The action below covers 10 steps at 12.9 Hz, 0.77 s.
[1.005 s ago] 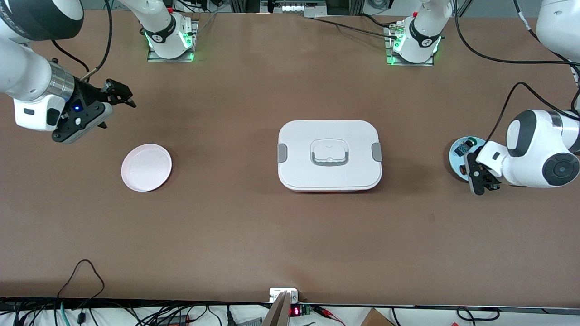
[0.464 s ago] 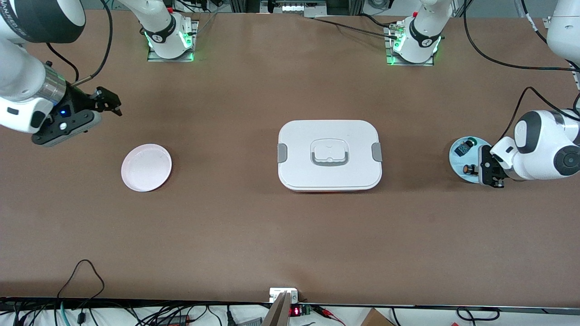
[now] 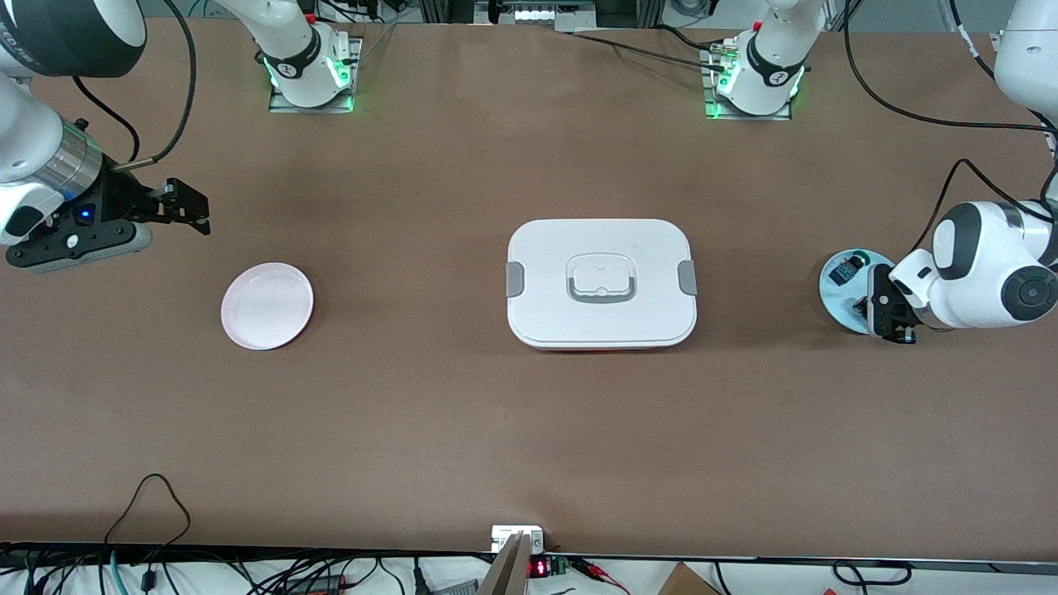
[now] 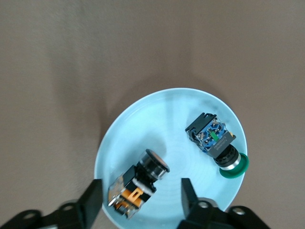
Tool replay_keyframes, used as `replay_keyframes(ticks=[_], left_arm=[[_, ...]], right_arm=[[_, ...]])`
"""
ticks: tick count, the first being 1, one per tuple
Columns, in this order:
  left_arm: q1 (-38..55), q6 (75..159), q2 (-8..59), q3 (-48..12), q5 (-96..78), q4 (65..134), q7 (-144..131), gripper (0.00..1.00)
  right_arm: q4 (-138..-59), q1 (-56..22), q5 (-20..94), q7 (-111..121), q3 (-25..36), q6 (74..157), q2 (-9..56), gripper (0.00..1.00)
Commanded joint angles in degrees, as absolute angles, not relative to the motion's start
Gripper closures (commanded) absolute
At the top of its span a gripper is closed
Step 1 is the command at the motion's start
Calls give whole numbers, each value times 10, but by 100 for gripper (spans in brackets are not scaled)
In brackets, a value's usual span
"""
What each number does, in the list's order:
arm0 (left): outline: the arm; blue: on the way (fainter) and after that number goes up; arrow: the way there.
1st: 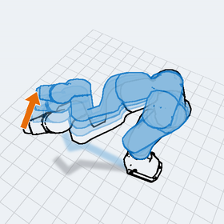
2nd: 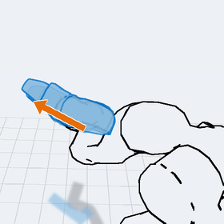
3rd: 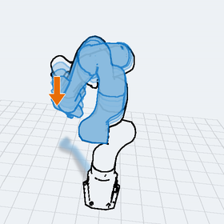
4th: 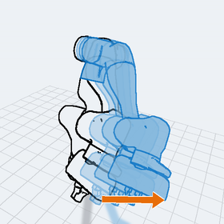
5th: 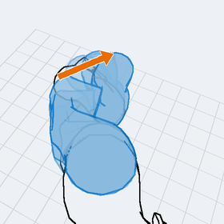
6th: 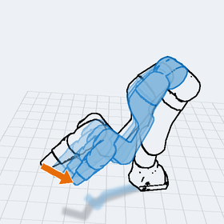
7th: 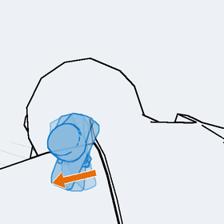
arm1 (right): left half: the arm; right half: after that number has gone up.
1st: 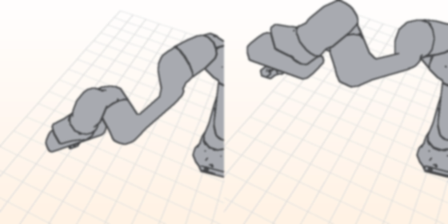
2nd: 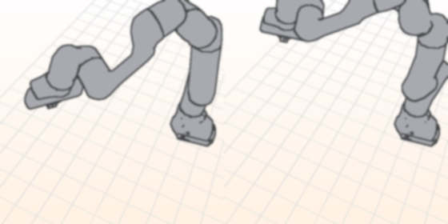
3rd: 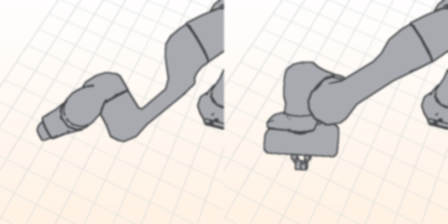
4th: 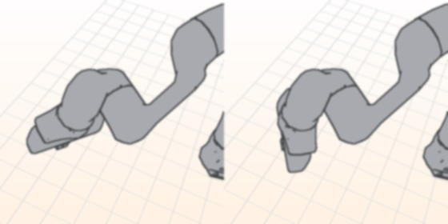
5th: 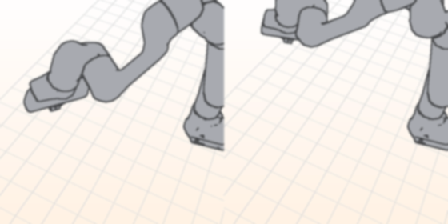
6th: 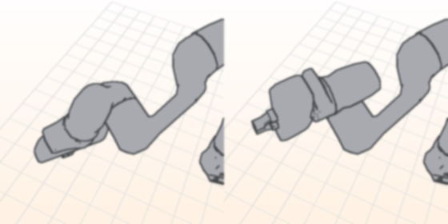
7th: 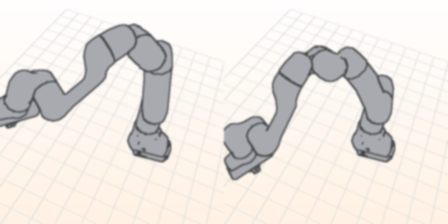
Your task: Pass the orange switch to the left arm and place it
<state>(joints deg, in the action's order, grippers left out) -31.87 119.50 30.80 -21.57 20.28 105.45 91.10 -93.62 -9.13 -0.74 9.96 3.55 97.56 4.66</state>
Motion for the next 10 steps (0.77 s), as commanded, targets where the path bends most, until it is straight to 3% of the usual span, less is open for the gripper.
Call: replay_keyframes(ticks=[1,5,10], left_arm=[[-312,1121,287,-241,214,1014,904,1],[-311,989,259,-257,207,948,755,1],[-309,889,202,-303,171,902,523,1]], right_arm=[[-924,-91,-13,91,36,976,54,0],[-924,-96,-21,84,35,997,59,0],[-925,-93,-20,83,35,1003,62,0]])
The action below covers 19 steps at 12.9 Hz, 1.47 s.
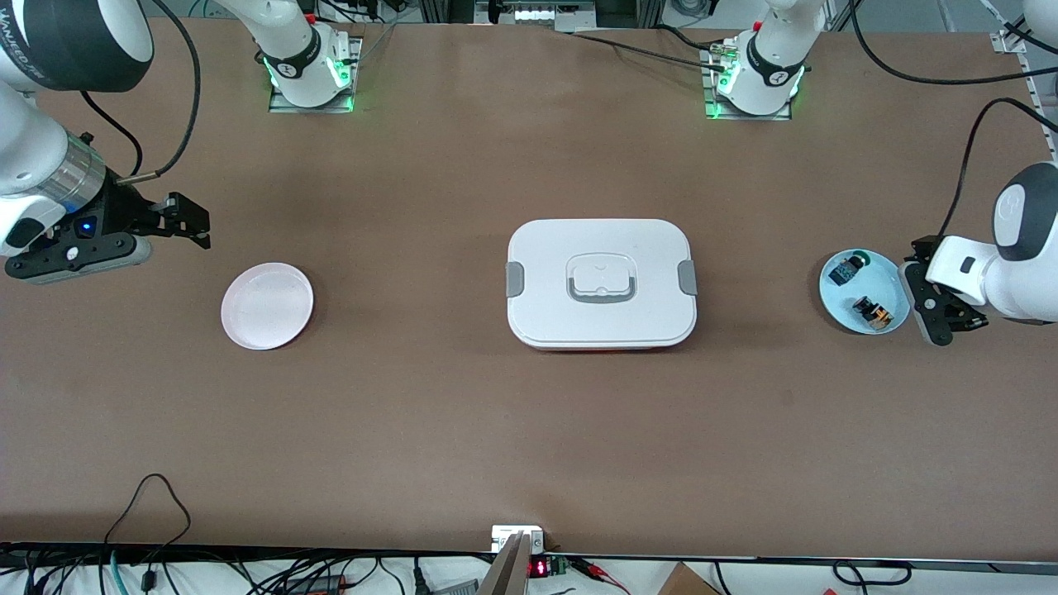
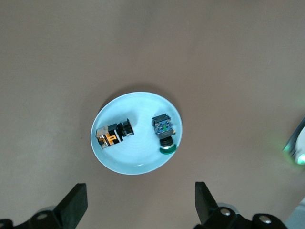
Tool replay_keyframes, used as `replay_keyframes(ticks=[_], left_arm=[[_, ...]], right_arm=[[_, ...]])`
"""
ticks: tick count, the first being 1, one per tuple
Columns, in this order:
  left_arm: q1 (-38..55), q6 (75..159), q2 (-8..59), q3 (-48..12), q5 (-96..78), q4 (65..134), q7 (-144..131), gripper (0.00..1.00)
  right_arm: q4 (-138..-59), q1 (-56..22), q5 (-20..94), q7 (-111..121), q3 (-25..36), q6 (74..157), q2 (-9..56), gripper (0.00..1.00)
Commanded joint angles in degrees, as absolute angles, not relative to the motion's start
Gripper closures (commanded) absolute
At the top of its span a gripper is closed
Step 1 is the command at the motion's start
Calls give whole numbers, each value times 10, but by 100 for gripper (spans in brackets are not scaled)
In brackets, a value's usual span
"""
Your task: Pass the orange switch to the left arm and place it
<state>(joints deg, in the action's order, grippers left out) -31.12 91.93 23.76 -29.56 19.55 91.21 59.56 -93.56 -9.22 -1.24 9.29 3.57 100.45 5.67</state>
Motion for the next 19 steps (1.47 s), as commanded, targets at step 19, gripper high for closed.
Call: replay_keyframes(ticks=[19], left_arm=[[-11,940,-25,-37,0,942,-11,0]], right_arm=[[-925,-94,-17,82,35,1001,62,0]])
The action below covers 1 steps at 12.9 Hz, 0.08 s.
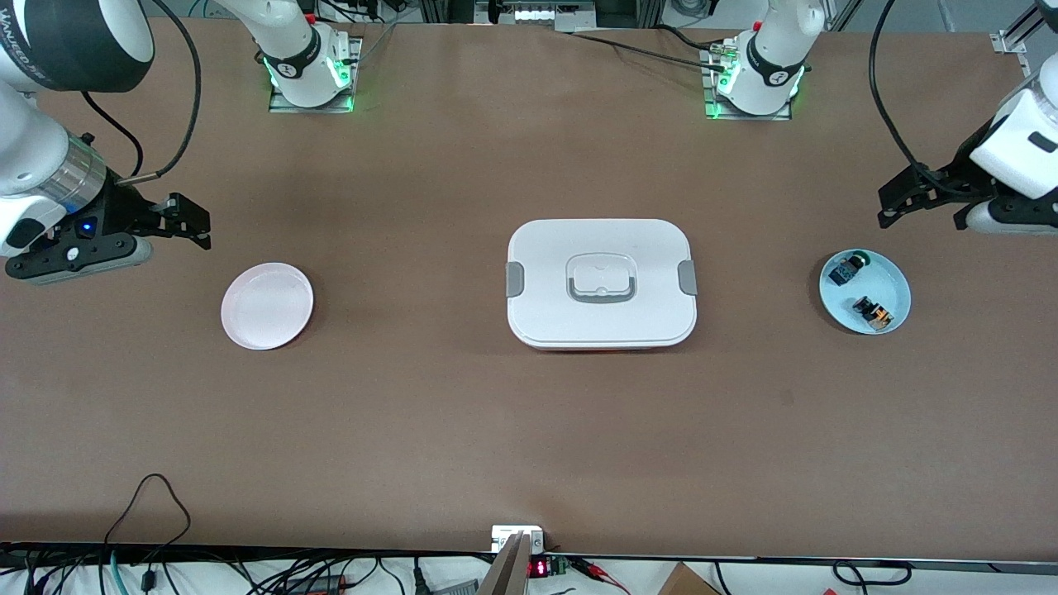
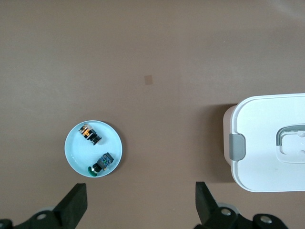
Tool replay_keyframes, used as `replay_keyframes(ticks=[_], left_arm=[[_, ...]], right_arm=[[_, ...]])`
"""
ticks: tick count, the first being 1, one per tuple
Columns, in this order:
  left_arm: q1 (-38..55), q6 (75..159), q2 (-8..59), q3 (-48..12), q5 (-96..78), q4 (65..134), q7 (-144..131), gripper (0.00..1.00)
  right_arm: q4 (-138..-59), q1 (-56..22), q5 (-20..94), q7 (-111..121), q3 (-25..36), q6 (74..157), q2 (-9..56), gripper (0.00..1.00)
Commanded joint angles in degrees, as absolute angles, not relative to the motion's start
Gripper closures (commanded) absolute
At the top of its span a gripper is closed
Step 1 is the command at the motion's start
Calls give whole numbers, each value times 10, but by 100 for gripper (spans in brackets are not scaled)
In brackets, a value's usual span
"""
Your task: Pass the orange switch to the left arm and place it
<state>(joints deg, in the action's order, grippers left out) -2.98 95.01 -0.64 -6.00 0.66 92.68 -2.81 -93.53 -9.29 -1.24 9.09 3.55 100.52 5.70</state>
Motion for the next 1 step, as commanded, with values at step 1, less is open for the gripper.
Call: replay_keyframes(ticks=[1], left_arm=[[-11,926,-26,-38,0,940,-11,0]], right_arm=[[-925,-93,-18,82,35,1001,62,0]])
